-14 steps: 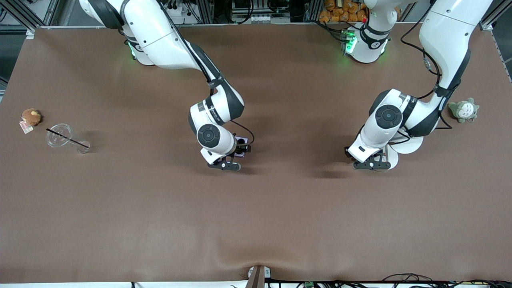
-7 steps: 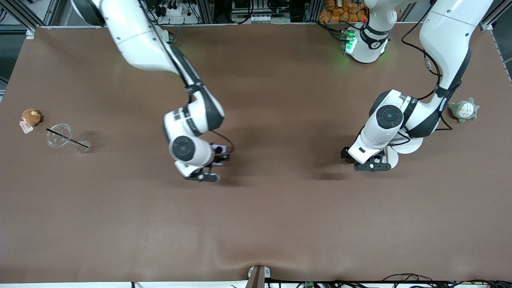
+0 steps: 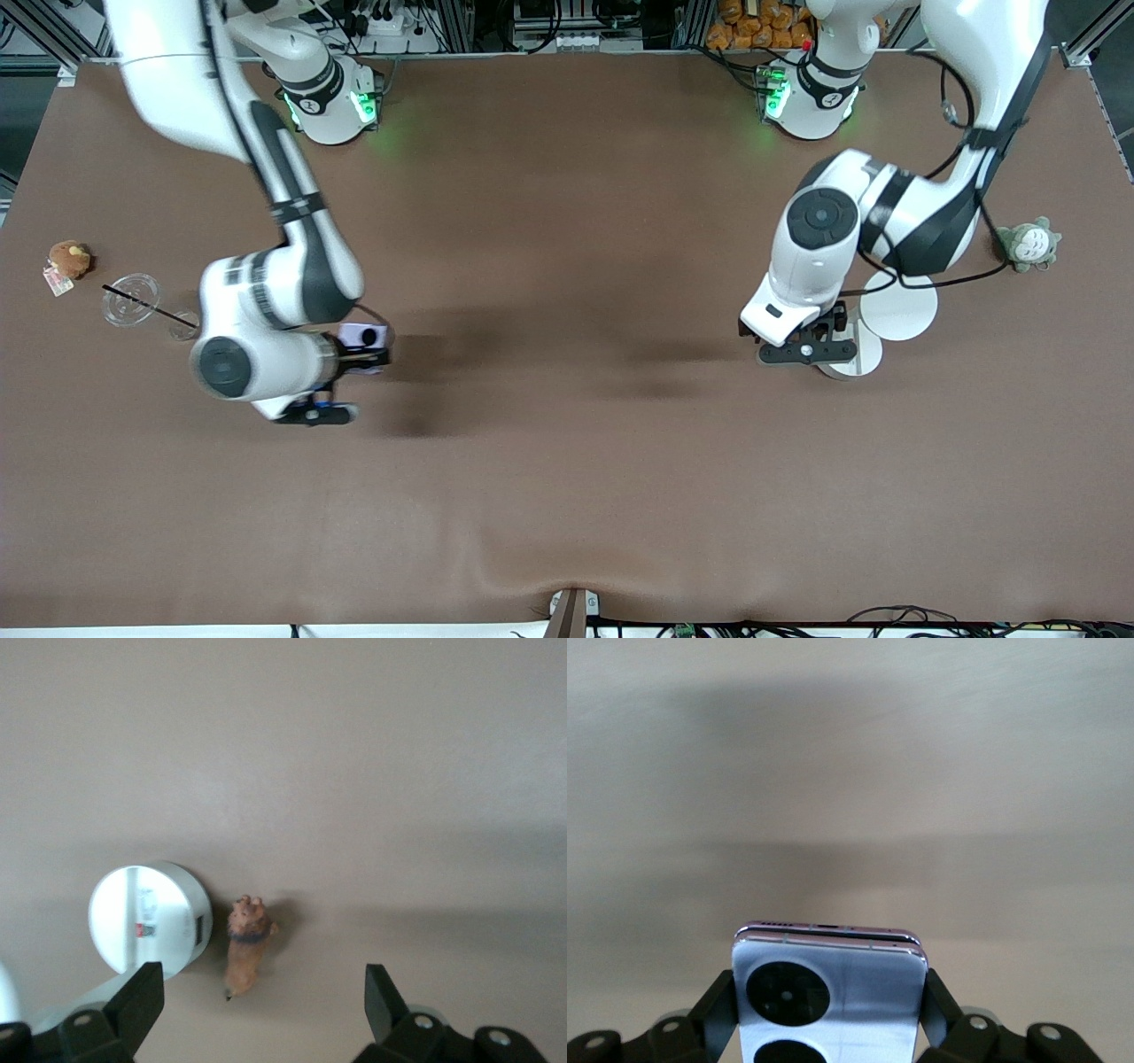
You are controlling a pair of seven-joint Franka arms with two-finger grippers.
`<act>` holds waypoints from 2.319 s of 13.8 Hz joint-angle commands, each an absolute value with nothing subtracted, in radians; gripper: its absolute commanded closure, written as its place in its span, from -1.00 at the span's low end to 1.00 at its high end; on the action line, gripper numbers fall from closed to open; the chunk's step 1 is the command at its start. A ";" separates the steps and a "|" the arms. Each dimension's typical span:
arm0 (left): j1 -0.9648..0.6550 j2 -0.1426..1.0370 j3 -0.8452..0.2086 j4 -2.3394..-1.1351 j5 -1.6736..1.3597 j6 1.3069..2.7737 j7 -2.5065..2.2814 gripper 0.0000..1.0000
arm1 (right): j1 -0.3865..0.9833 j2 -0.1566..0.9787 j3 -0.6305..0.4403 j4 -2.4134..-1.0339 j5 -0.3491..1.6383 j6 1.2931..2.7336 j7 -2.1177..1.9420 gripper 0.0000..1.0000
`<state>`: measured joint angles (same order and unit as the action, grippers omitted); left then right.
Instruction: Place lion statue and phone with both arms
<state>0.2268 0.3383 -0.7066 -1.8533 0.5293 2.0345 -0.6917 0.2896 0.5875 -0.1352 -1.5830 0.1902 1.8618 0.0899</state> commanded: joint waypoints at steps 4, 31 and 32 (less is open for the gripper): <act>0.238 0.339 -0.759 -1.502 0.427 1.699 -0.669 -1.00 | 0.109 0.566 -0.114 -1.689 0.152 1.975 -0.176 0.94; -0.028 -0.203 -0.060 -1.700 -0.009 1.502 -0.130 -1.00 | -0.121 0.548 -0.112 -1.740 0.155 1.871 -0.399 -1.00; -0.020 -0.198 -0.064 -1.698 -0.003 1.503 -0.129 -1.00 | -0.120 0.549 -0.112 -1.665 0.153 1.826 -0.400 -1.00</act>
